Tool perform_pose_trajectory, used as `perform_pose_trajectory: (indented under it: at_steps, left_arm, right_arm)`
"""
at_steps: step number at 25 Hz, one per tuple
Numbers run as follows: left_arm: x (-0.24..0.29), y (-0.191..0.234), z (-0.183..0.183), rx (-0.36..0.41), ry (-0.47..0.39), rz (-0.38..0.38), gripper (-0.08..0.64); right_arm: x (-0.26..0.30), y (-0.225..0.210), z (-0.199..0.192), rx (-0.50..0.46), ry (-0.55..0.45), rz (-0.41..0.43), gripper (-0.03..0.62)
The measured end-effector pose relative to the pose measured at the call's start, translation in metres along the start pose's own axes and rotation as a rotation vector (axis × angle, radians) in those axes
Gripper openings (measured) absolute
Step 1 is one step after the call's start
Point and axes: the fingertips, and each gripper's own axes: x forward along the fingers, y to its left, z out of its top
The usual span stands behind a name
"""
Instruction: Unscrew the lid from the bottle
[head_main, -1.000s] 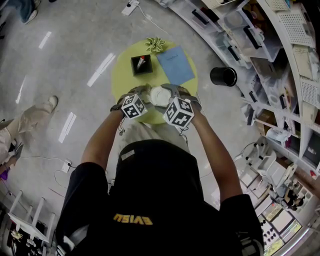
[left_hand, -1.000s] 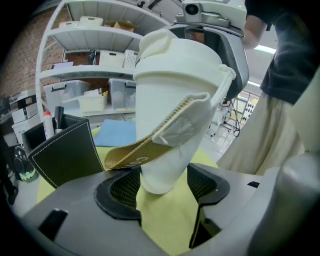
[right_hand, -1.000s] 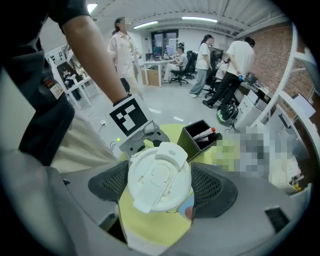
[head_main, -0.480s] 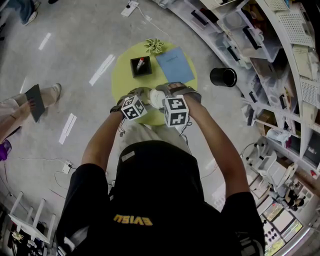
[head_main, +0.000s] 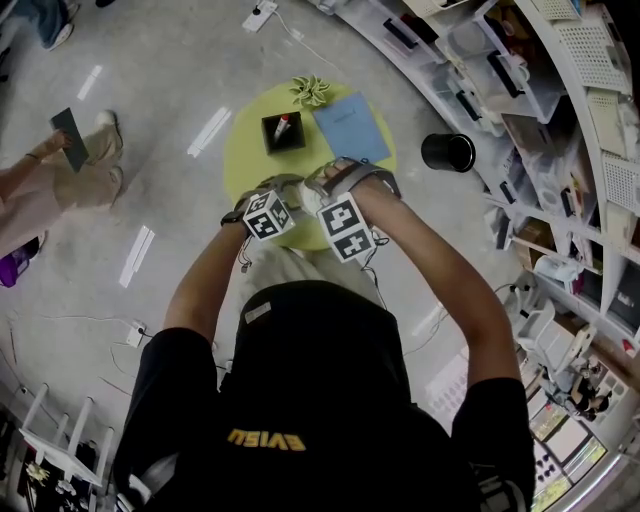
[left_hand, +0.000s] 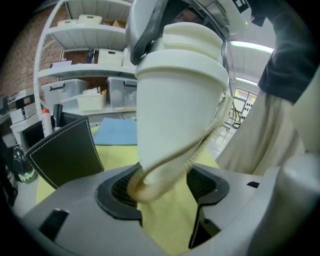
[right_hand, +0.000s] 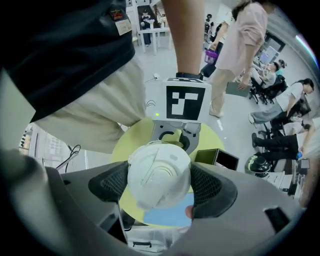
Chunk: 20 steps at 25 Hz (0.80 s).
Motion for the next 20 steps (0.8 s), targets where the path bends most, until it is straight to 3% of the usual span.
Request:
perform_pose_trajectory:
  at_steps: [7,10,15,20]
  left_arm:
    - [0.000,0.001,-0.002,-0.002,0.004,-0.003,0.296]
    - [-0.001,0.001,0.000,-0.005,0.018,0.003,0.304]
    - [-0.009,-0.001,0.000,-0.006,0.052,0.037,0.308]
    - [-0.051,0.000,-0.005,-0.070,0.062,0.096,0.308]
  right_arm:
    - [0.001,0.000,0.000,-0.009,-0.001,-0.013,0.387]
    - [-0.003,-0.001,0.002,0.036,-0.030,-0.040,0.385]
    - [-0.025,-0.003,-0.005,0.231,-0.132,-0.144,0.383]
    - [-0.057,-0.001,-0.018,0.464,-0.244,-0.258,0.383]
